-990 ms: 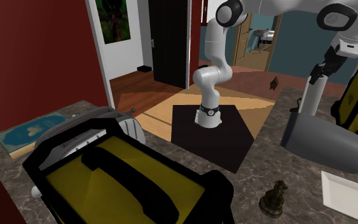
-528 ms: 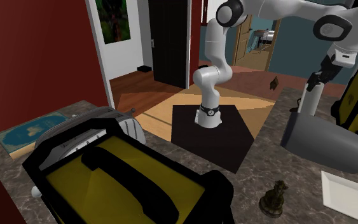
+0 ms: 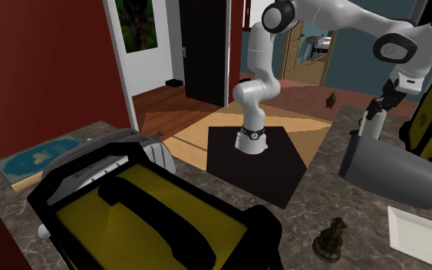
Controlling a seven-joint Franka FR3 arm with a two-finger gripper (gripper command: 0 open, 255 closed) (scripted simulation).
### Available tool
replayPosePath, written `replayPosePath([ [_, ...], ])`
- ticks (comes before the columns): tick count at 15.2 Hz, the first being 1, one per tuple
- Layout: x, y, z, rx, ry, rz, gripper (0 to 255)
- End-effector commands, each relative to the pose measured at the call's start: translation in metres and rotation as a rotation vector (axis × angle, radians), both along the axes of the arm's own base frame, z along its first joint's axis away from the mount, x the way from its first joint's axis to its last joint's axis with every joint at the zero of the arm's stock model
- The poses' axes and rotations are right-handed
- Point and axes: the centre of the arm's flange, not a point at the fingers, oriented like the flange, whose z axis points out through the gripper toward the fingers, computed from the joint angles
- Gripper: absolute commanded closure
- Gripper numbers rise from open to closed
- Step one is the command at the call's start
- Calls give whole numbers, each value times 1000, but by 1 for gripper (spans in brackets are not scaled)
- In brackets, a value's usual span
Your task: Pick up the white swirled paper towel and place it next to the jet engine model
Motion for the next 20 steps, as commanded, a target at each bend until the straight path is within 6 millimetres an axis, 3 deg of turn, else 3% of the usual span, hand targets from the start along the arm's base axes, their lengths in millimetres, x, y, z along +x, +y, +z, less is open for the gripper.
replayPosePath([
  [1, 0, 0, -11, 0, 0, 0, 255],
  [8, 0, 0, -47, 0, 0, 0, 255],
  [15, 0, 0, -47, 0, 0, 0, 255],
  [16, 0, 0, -47, 0, 0, 0, 0],
  [20, 0, 0, -47, 0, 0, 0, 0],
])
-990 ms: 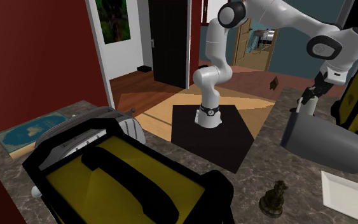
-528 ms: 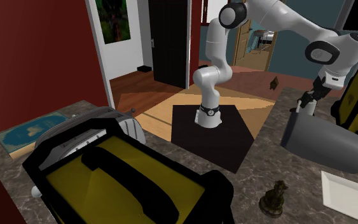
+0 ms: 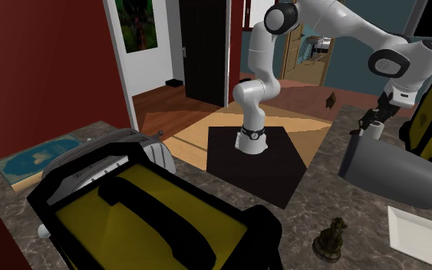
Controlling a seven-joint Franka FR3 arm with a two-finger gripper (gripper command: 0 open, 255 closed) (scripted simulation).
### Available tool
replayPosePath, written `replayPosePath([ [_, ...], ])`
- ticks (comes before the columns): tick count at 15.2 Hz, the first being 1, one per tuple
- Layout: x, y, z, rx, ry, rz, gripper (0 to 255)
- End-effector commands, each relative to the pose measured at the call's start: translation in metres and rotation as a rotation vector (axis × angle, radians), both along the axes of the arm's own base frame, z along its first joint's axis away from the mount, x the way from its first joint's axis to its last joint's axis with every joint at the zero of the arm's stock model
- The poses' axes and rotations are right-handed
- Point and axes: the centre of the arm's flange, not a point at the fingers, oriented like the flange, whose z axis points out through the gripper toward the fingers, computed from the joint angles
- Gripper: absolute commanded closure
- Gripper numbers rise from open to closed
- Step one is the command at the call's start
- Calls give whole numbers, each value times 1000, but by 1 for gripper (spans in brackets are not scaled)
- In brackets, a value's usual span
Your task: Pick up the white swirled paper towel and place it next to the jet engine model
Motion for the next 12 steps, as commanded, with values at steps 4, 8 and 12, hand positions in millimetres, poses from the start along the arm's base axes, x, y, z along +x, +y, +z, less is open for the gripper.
replayPosePath([
  [4, 12, 0, 38, 0, 0, 0, 0],
  [8, 15, 1, 48, 0, 0, 0, 0],
  [12, 15, 1, 48, 0, 0, 0, 0],
])
